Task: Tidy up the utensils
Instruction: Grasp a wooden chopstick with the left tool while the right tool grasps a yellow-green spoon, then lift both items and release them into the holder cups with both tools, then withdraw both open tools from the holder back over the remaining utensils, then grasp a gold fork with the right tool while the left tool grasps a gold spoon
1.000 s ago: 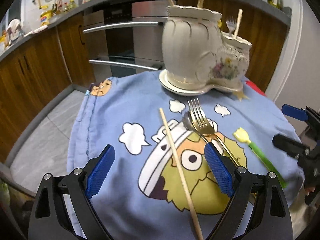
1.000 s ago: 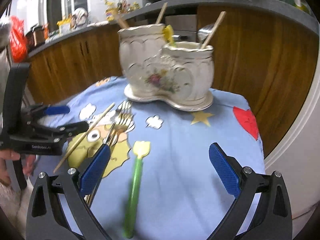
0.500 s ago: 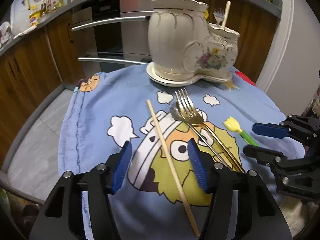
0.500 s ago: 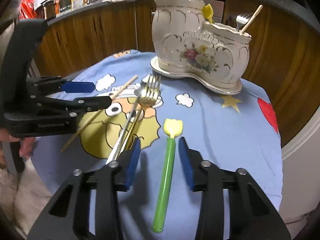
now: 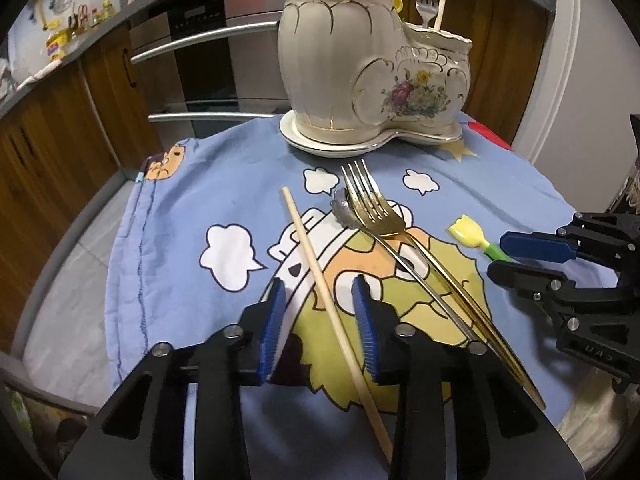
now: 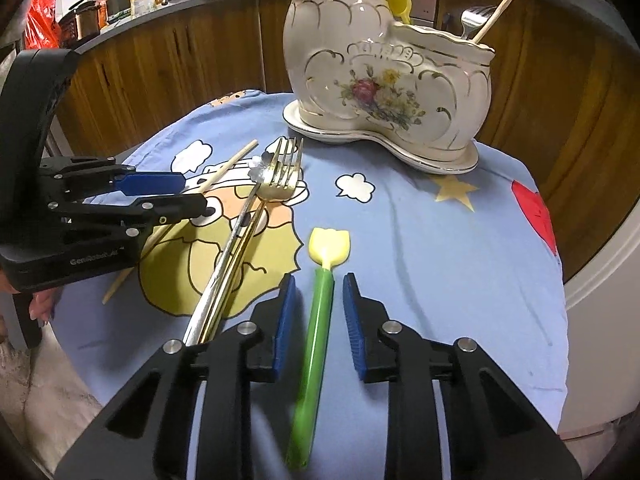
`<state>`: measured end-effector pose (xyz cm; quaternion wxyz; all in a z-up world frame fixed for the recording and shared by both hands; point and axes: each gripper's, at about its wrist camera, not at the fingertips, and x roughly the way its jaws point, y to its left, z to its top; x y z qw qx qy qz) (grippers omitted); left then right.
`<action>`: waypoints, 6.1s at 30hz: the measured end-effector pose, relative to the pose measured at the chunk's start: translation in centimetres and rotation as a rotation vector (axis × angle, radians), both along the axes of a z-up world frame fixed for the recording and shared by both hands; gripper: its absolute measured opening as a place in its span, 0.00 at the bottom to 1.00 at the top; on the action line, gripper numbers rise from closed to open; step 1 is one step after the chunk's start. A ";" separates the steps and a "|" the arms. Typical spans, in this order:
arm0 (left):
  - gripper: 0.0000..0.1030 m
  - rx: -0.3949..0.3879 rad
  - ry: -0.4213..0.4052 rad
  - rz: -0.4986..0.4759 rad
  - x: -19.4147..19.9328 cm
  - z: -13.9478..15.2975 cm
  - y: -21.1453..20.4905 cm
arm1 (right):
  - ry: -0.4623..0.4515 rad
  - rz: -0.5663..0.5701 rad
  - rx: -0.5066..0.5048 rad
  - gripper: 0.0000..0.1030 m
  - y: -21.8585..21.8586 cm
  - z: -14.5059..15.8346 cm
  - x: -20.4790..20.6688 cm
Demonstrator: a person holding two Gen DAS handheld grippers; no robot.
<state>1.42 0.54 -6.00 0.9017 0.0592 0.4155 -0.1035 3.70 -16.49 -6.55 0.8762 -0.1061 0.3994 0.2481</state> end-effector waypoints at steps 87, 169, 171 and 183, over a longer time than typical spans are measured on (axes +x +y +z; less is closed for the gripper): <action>0.05 -0.407 -0.796 0.006 12.9 17.6 -1.1 | -0.550 -0.133 0.517 0.09 -5.0 13.4 11.9; 0.94 -0.129 -0.380 0.186 -0.8 5.8 3.4 | -0.188 -0.119 0.265 0.95 -3.5 5.2 2.0; 0.94 -0.124 -0.368 0.193 -0.7 5.6 3.7 | -0.169 -0.083 0.246 0.93 -2.1 4.9 1.5; 0.94 -0.161 -0.332 0.171 -0.3 5.0 4.4 | 0.036 -0.015 0.095 0.20 4.4 1.9 1.8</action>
